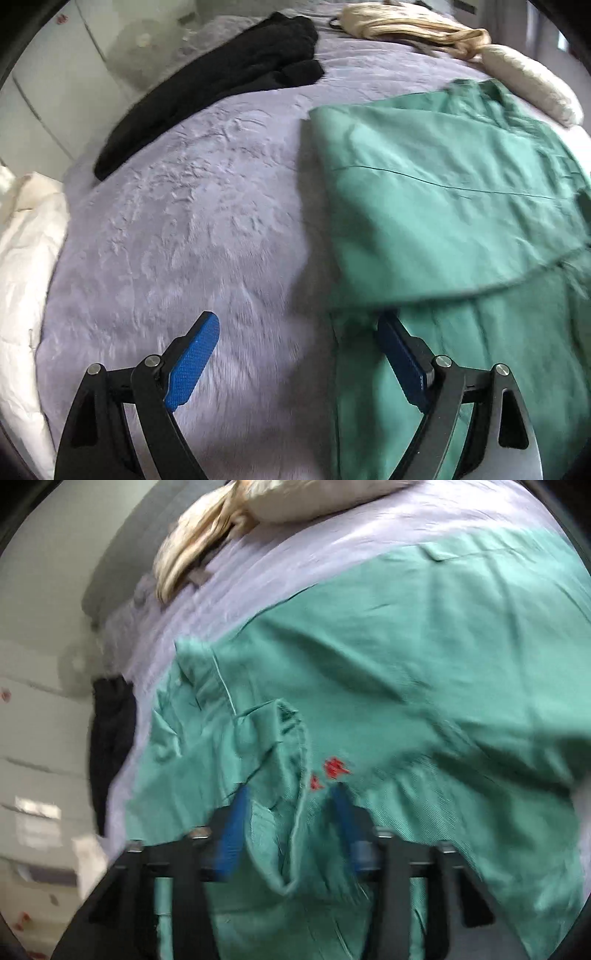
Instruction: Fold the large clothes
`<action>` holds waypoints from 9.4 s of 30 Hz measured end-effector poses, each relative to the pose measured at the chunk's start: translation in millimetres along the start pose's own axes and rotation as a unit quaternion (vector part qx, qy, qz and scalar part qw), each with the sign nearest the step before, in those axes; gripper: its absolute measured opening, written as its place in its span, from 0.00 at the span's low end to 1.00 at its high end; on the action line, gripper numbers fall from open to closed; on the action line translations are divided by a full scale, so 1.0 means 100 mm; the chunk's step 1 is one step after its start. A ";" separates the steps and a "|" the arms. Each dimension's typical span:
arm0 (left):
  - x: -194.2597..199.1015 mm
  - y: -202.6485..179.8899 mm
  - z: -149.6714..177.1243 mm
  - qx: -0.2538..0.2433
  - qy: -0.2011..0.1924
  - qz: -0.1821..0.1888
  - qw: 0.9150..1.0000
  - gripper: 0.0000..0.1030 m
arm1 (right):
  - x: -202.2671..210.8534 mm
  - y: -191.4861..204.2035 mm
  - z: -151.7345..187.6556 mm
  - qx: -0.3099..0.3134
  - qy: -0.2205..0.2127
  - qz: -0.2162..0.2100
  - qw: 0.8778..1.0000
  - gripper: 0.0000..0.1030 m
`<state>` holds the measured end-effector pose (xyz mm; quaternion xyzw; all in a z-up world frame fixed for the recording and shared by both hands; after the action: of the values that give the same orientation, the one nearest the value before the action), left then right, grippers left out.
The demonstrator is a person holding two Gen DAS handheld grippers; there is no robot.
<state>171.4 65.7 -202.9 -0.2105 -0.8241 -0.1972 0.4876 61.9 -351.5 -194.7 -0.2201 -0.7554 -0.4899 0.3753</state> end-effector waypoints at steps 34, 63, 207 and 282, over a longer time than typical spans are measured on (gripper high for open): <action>-0.73 0.19 -1.12 0.091 0.038 0.063 0.993 0.14 | -0.15 -0.02 -0.27 0.120 0.028 0.084 0.989 0.41; 0.07 0.72 -0.02 0.129 0.022 -0.006 0.991 1.00 | -1.55 2.08 2.84 0.068 0.273 -0.156 0.947 0.03; -0.50 -1.64 -0.78 0.080 0.056 0.094 0.991 1.00 | 0.96 -1.47 0.12 -0.255 -0.050 -0.090 0.962 0.38; 0.61 -1.61 0.09 0.024 0.089 0.027 0.995 0.92 | 1.29 -1.03 0.49 0.036 0.101 0.028 0.994 0.20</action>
<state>51.3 -54.8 -171.9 -0.2026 -0.7760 -0.1821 0.5688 -107.5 -355.6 -164.4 -0.1776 -0.7242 -0.4716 0.4707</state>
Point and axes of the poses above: each gripper's, at about its wrist camera, not at the fingertips, and x roughly against the way its jaws point, y to its left, z to its underside, the point moved 7 cm from there along -x, roughly the way its jaws point, and after that the axes turned 2 degrees about -y, right-handed, at the moved point
